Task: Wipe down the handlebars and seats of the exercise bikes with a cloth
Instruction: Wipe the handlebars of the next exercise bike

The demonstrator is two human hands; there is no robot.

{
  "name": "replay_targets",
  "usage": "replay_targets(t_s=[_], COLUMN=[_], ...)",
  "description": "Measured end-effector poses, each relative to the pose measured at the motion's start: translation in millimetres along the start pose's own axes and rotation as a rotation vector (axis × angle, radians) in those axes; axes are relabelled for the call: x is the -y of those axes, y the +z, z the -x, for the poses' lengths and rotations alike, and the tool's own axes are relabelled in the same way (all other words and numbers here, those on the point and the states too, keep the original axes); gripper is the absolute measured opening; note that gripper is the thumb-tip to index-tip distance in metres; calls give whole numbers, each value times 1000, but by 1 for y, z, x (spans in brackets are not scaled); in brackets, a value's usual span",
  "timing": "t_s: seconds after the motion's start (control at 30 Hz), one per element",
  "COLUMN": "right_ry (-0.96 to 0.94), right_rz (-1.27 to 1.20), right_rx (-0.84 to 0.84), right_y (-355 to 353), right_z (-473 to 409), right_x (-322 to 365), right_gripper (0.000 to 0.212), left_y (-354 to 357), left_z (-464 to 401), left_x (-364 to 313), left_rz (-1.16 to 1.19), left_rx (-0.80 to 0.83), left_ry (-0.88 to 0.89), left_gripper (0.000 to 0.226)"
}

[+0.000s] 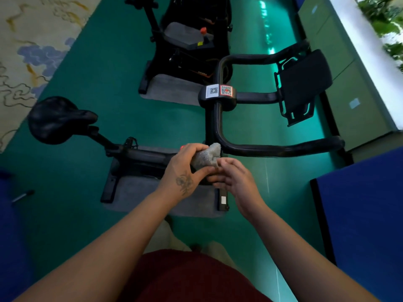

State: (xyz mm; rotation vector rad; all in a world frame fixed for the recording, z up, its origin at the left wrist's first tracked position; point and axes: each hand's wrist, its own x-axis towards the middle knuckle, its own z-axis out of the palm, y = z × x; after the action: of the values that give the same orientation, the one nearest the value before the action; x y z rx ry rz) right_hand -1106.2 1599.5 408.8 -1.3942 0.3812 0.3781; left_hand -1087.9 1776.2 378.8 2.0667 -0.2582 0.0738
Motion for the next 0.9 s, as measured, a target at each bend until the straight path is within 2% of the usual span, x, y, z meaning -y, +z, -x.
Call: replay_targets(t_s=[0.17,0.3,0.43,0.57,0.9], right_ry=[-227,-535,-770,-824,-721], right_rz=[316,644,1117,1311,1355], right_rx=[32,-89,-162,-153,-130], right_y=[-5,-26,-53,-69,-73], right_z=[-9,-16,-26,-33,-39], right_x=[18,41,60,65,54], right_gripper=[16,17,17,19,27], left_y=[-5,-8,-12,-17,-12], left_z=[-15,-33,-59,-92,-79], left_x=[9,16,28,35,37], left_rz=[91,144,182,218,163], left_rx=[-106,-117,-120,-87,150], left_ry=[-122,-159,-184,-195,-100], left_gripper=[42,38,39,41,42])
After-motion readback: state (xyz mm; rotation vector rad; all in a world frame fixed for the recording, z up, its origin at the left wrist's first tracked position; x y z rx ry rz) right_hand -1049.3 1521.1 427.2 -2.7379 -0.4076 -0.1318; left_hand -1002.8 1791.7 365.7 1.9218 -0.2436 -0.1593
